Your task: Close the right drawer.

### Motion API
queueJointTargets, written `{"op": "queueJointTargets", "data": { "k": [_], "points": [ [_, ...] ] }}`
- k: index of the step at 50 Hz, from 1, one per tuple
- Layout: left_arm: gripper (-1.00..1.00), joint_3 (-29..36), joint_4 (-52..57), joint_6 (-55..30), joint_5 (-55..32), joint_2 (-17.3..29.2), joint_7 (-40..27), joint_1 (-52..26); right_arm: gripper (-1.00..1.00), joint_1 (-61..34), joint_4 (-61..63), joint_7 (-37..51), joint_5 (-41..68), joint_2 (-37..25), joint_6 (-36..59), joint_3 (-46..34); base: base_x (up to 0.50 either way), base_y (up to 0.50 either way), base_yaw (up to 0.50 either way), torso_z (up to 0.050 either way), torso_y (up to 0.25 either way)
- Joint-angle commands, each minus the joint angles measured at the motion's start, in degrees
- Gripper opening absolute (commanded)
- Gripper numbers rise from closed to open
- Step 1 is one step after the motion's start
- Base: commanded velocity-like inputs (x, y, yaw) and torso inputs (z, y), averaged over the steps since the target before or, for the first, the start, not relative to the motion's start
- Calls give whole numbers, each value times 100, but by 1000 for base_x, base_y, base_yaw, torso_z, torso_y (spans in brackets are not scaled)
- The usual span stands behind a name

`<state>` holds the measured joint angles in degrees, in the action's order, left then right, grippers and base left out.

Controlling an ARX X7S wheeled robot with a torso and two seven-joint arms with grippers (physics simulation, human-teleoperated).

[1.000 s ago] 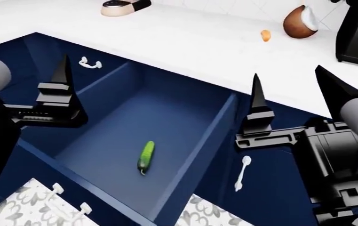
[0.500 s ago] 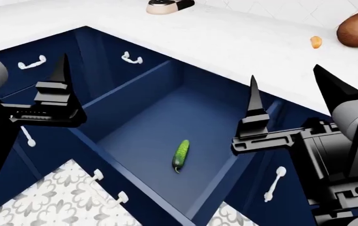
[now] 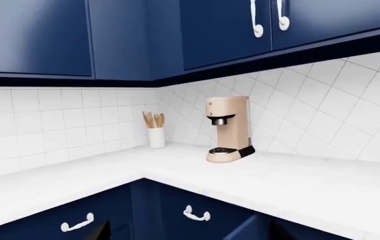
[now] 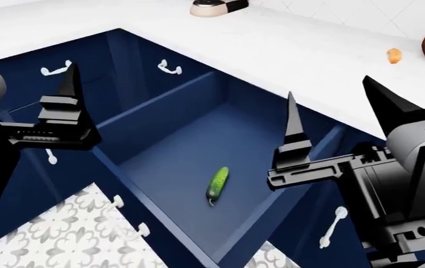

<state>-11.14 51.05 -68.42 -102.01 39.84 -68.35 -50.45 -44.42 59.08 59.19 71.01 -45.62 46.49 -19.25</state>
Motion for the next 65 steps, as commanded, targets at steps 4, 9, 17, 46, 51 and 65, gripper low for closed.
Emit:
{"op": "queueJointTargets", "data": {
  "k": [4, 9, 17, 46, 51, 65],
  "points": [
    [100, 21, 14, 65, -17, 39, 1, 4, 100, -51, -77, 115, 50, -184, -313, -206, 346, -361, 0, 0, 0],
    [100, 19, 26, 63, 37, 28, 46, 34, 100, -56, -75, 123, 39, -193, -326, -236, 346, -361, 0, 0, 0],
    [100, 42, 16, 99, 15, 57, 28, 12, 100, 45, -31, 78, -33, -214, -501, -192, 97, -101, 62, 0, 0],
    [100, 115, 24, 190, 17, 128, 16, -10, 100, -226, 3, 160, -129, -333, -466, -579, 0, 0, 500, 0, 0],
    [100, 118, 30, 192, 55, 124, 51, 9, 100, -294, 18, 209, -91, -346, -475, -632, 0, 0, 500, 0, 0],
    [100, 158, 21, 260, -18, 189, -12, -26, 100, -409, 21, 266, -75, -388, -558, -860, -31, 17, 464, 0, 0]
  ]
}}
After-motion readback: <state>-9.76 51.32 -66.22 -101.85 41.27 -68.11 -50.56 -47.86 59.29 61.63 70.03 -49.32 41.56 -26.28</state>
